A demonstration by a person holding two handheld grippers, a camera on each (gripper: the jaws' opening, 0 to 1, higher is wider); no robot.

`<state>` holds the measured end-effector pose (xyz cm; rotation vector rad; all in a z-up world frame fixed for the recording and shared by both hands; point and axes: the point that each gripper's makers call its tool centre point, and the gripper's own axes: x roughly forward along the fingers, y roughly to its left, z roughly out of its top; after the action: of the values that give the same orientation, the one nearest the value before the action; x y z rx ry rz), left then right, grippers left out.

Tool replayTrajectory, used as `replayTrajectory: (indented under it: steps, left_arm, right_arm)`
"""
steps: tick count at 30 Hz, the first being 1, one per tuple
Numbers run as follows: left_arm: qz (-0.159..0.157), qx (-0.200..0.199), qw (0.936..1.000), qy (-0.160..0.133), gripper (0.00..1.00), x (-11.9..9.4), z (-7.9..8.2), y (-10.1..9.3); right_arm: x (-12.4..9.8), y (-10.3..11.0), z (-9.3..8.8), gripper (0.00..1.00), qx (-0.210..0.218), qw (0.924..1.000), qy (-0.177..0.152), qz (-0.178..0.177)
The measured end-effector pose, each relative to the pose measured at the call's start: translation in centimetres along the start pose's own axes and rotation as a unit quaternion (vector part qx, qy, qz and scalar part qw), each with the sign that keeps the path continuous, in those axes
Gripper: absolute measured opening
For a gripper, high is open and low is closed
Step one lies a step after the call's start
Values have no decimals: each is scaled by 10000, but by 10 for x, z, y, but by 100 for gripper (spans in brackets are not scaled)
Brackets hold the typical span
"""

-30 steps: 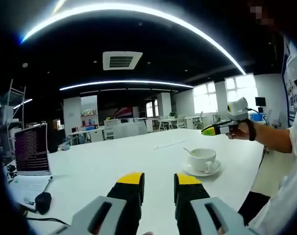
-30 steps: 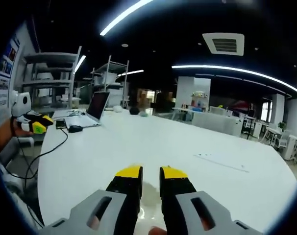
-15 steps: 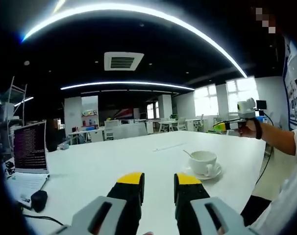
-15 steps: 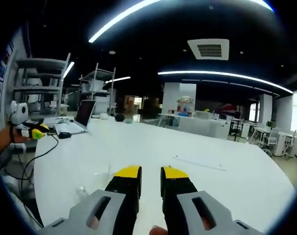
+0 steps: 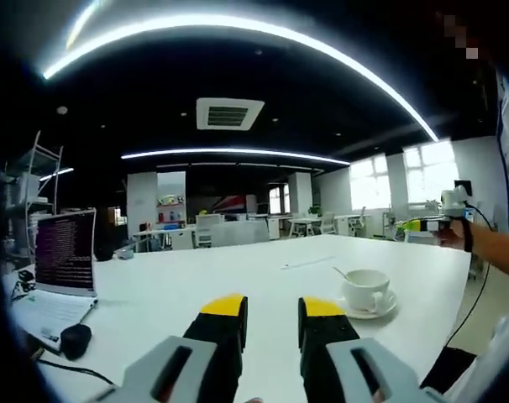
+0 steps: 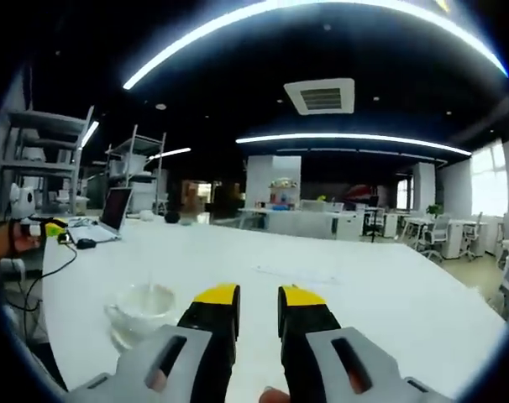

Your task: Tidy tabletop coffee trays, cups and spoons，present forward

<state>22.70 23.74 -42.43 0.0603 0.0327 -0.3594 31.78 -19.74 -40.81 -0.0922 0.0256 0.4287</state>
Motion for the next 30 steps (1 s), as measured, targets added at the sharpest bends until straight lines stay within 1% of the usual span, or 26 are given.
replayTrajectory:
  steps: [2, 4, 8, 11, 15, 18, 21, 24, 30]
  left_arm:
    - [31, 23, 10000, -40, 26, 0, 0, -1]
    - [110, 80, 9999, -60, 26, 1, -1, 1]
    - [282, 163, 9994, -74, 26, 2, -6, 3]
    - [551, 239, 9981, -108, 26, 2, -12, 8]
    - [933, 240, 9952, -167, 26, 3, -18, 17]
    - [1152, 319, 9926, -192, 26, 3, -21, 20]
    - [1418, 281, 9892, -245, 26, 3, -23, 26]
    - [1557, 194, 9872, -282, 27, 3, -26, 28]
    - [1851, 147, 9822, -268, 27, 1, -31, 28]
  right_arm:
    - [-5, -5, -2, 20, 115, 9999, -50, -58]
    - [-10, -9, -6, 20, 151, 9998, -54, -126]
    - [-20, -20, -11, 20, 216, 9992, -166, -293]
    - [-31, -31, -18, 20, 325, 9980, -193, -505]
    - [-43, -40, -25, 21, 399, 9963, -248, -720]
    - [-49, -46, -33, 22, 323, 9957, -209, -845]
    - [-54, -49, -40, 29, 231, 9957, -155, -880]
    - [-58, -51, -46, 32, 228, 9952, -110, -950]
    - [-64, -56, -56, 34, 308, 9942, -57, -1029]
